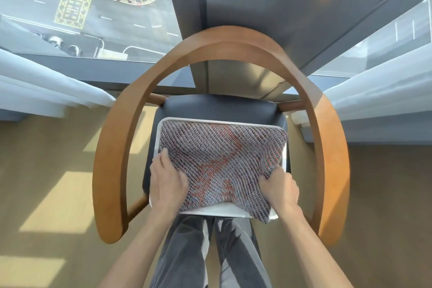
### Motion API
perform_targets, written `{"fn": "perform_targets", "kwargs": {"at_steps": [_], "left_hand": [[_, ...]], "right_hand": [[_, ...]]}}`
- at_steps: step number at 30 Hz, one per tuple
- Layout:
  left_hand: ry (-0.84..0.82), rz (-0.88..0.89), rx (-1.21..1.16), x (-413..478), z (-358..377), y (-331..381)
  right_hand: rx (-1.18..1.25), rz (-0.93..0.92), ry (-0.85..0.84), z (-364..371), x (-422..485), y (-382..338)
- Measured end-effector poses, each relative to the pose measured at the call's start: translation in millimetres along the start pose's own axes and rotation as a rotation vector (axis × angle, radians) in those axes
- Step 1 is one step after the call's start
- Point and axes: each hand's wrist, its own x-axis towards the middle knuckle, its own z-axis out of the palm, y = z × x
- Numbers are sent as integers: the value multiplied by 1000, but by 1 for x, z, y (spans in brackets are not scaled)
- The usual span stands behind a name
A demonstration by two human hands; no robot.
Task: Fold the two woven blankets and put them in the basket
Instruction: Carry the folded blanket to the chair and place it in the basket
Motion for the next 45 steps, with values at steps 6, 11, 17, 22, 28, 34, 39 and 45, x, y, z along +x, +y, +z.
{"fn": "perform_targets", "kwargs": {"at_steps": [6, 11, 17, 22, 28, 34, 39, 45], "left_hand": [[-42, 334, 314, 4, 52, 3], [-163, 458, 568, 40, 90, -45], [-175, 563, 692, 66, 104, -81], [-114, 493, 579, 50, 97, -53], [-121, 526, 437, 53, 123, 13], [-201, 480, 498, 71, 134, 18], [3, 421, 361, 66, 105, -13], [-127, 444, 506, 101, 112, -43]], "right_hand": [[-37, -446, 598, 21, 10, -4], [-208, -582, 413, 79, 47, -4], [-176, -571, 138, 142, 100, 17], [-264, -592, 209, 130, 84, 15], [-219, -761, 242, 129, 75, -36], [-249, -703, 156, 137, 89, -45], [-136, -479, 387, 113, 76, -6], [-250, -467, 202, 135, 111, 8]]}}
